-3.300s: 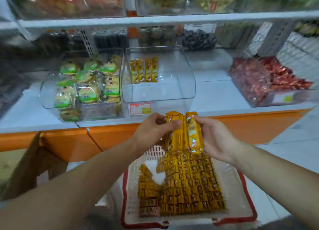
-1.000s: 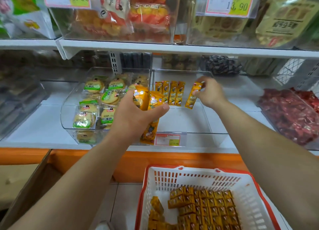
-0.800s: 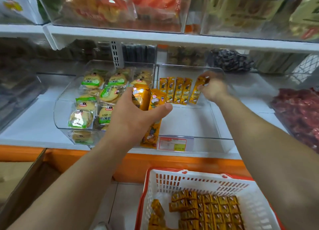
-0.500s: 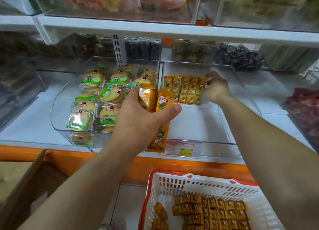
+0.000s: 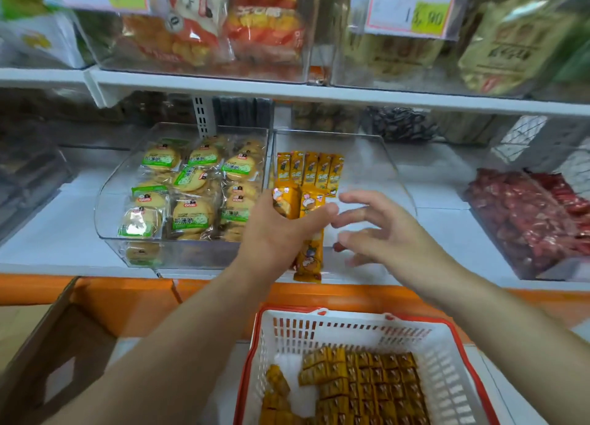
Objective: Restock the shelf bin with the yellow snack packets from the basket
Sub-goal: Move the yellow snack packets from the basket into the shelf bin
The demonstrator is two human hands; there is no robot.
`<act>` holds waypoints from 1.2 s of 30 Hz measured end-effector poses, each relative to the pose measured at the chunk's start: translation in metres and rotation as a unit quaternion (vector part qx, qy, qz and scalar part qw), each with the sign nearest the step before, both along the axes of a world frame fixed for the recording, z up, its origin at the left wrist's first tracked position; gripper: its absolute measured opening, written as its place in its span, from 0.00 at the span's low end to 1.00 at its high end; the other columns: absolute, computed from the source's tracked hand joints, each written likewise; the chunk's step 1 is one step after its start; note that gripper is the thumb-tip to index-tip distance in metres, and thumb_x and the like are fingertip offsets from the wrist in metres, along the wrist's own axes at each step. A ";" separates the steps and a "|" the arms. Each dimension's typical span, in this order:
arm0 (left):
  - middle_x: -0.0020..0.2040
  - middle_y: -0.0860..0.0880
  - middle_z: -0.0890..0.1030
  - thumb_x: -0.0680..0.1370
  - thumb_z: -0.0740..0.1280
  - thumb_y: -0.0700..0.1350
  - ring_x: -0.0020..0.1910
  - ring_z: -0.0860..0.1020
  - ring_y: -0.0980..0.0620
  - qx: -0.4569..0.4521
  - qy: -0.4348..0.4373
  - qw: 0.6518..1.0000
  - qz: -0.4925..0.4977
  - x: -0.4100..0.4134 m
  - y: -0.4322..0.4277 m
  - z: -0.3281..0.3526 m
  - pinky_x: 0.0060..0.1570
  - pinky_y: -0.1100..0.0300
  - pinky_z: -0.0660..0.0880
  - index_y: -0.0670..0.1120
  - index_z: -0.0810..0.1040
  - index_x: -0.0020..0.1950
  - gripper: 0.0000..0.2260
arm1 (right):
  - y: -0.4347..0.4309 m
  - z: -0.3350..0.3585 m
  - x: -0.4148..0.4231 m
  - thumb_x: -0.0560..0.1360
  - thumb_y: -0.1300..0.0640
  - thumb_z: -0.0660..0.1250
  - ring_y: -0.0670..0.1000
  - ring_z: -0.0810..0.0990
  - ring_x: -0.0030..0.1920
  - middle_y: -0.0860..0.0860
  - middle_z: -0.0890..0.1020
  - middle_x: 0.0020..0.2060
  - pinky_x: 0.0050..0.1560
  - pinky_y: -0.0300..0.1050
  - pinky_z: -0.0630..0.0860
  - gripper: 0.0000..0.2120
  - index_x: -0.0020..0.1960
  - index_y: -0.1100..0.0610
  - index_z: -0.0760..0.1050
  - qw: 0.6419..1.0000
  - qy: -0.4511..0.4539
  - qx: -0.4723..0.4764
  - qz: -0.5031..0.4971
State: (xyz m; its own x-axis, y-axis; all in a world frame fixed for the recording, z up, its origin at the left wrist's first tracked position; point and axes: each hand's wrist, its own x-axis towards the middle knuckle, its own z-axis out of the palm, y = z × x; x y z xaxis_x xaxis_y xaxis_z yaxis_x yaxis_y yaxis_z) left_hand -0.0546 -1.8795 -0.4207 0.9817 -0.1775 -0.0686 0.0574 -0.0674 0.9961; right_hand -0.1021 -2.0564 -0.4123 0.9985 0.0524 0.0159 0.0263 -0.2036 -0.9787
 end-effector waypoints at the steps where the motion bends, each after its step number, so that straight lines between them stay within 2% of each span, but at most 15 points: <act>1: 0.45 0.53 0.87 0.72 0.79 0.53 0.43 0.86 0.55 -0.022 0.013 1.000 -0.006 -0.007 -0.007 0.000 0.42 0.57 0.83 0.51 0.82 0.56 0.16 | 0.004 -0.001 -0.015 0.68 0.49 0.77 0.52 0.85 0.45 0.46 0.82 0.53 0.43 0.46 0.83 0.27 0.64 0.40 0.73 1.000 0.006 0.002 0.010; 3: 0.45 0.48 0.87 0.73 0.78 0.50 0.42 0.86 0.48 -0.059 0.037 0.998 -0.009 -0.019 -0.023 -0.002 0.40 0.55 0.81 0.45 0.84 0.55 0.14 | 0.010 -0.007 -0.033 0.69 0.51 0.79 0.50 0.83 0.41 0.47 0.79 0.54 0.43 0.49 0.83 0.27 0.63 0.37 0.72 0.999 -0.005 -0.023 -0.024; 5: 0.44 0.43 0.86 0.74 0.77 0.50 0.42 0.84 0.45 -0.083 0.059 0.995 -0.008 -0.029 -0.034 -0.004 0.42 0.51 0.80 0.43 0.84 0.54 0.14 | 0.012 -0.013 -0.039 0.70 0.56 0.78 0.51 0.80 0.38 0.49 0.77 0.52 0.43 0.55 0.83 0.25 0.62 0.38 0.73 0.996 -0.010 -0.041 -0.078; 8: 0.50 0.39 0.86 0.77 0.73 0.51 0.49 0.85 0.39 -0.126 0.106 0.986 -0.015 -0.034 -0.038 -0.004 0.53 0.40 0.82 0.45 0.84 0.56 0.12 | 0.006 -0.014 -0.044 0.74 0.58 0.74 0.52 0.83 0.44 0.52 0.82 0.53 0.44 0.49 0.82 0.21 0.64 0.48 0.75 0.993 0.009 0.042 -0.106; 10: 0.52 0.39 0.86 0.79 0.71 0.48 0.52 0.85 0.35 -0.126 0.112 0.985 -0.028 -0.034 -0.037 -0.003 0.56 0.33 0.79 0.46 0.83 0.58 0.10 | 0.002 -0.013 -0.048 0.75 0.59 0.72 0.53 0.85 0.47 0.54 0.84 0.52 0.46 0.52 0.83 0.17 0.63 0.50 0.76 0.988 0.016 0.104 -0.113; 12: 0.55 0.39 0.85 0.80 0.70 0.45 0.54 0.84 0.34 -0.119 0.107 0.986 -0.036 -0.035 -0.038 -0.004 0.57 0.31 0.77 0.45 0.81 0.62 0.11 | -0.001 -0.013 -0.050 0.76 0.59 0.72 0.53 0.86 0.47 0.54 0.84 0.51 0.48 0.55 0.83 0.17 0.63 0.50 0.77 0.987 0.013 0.113 -0.113; 16: 0.55 0.39 0.85 0.80 0.69 0.42 0.54 0.84 0.35 -0.116 0.090 0.988 -0.052 -0.035 -0.037 -0.006 0.54 0.38 0.81 0.44 0.80 0.64 0.12 | -0.004 -0.016 -0.052 0.75 0.59 0.72 0.53 0.86 0.46 0.53 0.83 0.46 0.44 0.52 0.82 0.18 0.63 0.50 0.76 0.980 0.034 0.156 -0.118; 18: 0.53 0.41 0.86 0.80 0.70 0.42 0.51 0.86 0.39 -0.113 0.095 0.988 -0.050 -0.033 -0.036 -0.005 0.44 0.47 0.83 0.46 0.80 0.63 0.12 | -0.005 -0.016 -0.050 0.75 0.61 0.72 0.52 0.85 0.46 0.53 0.83 0.43 0.41 0.50 0.81 0.17 0.62 0.49 0.77 0.976 0.034 0.174 -0.122; 20: 0.49 0.44 0.87 0.78 0.72 0.42 0.43 0.87 0.44 -0.116 0.105 0.987 -0.039 -0.030 -0.034 -0.004 0.31 0.58 0.79 0.48 0.81 0.60 0.10 | -0.005 -0.014 -0.047 0.75 0.62 0.70 0.54 0.85 0.45 0.56 0.82 0.44 0.40 0.50 0.80 0.16 0.61 0.49 0.78 0.973 0.031 0.196 -0.119; 23: 0.42 0.48 0.88 0.77 0.73 0.42 0.36 0.86 0.48 -0.104 0.087 0.991 -0.016 -0.021 -0.026 -0.003 0.25 0.61 0.76 0.49 0.82 0.55 0.07 | -0.005 -0.011 -0.038 0.77 0.63 0.68 0.55 0.84 0.40 0.60 0.81 0.47 0.36 0.49 0.80 0.14 0.60 0.50 0.79 0.964 0.035 0.226 -0.139; 25: 0.41 0.50 0.87 0.77 0.74 0.42 0.37 0.87 0.50 -0.081 0.058 0.995 0.001 -0.012 -0.018 -0.002 0.28 0.59 0.79 0.50 0.81 0.53 0.07 | -0.010 -0.008 -0.026 0.76 0.63 0.69 0.52 0.83 0.38 0.58 0.81 0.47 0.33 0.46 0.79 0.14 0.58 0.51 0.80 0.966 0.019 0.185 -0.182; 29: 0.42 0.52 0.87 0.76 0.75 0.44 0.40 0.87 0.51 -0.016 0.005 0.999 0.032 0.008 0.004 -0.002 0.36 0.55 0.83 0.51 0.80 0.53 0.09 | -0.031 -0.003 0.024 0.71 0.66 0.74 0.46 0.79 0.36 0.50 0.80 0.44 0.34 0.43 0.80 0.18 0.57 0.51 0.77 0.967 -0.056 0.030 -0.248; 33: 0.43 0.53 0.85 0.75 0.76 0.47 0.37 0.85 0.55 0.011 -0.011 0.997 0.076 0.023 0.023 -0.005 0.31 0.62 0.80 0.53 0.78 0.51 0.09 | -0.049 -0.007 0.093 0.69 0.65 0.76 0.52 0.79 0.41 0.51 0.81 0.45 0.49 0.54 0.79 0.19 0.54 0.50 0.74 0.960 -0.094 -0.157 -0.214; 36: 0.47 0.51 0.85 0.75 0.76 0.48 0.43 0.86 0.52 0.018 -0.004 0.996 0.089 0.031 0.031 -0.008 0.35 0.57 0.81 0.53 0.78 0.55 0.11 | -0.063 -0.013 0.143 0.68 0.63 0.77 0.53 0.81 0.50 0.52 0.83 0.49 0.58 0.51 0.77 0.20 0.58 0.55 0.79 0.918 -0.101 -0.341 -0.173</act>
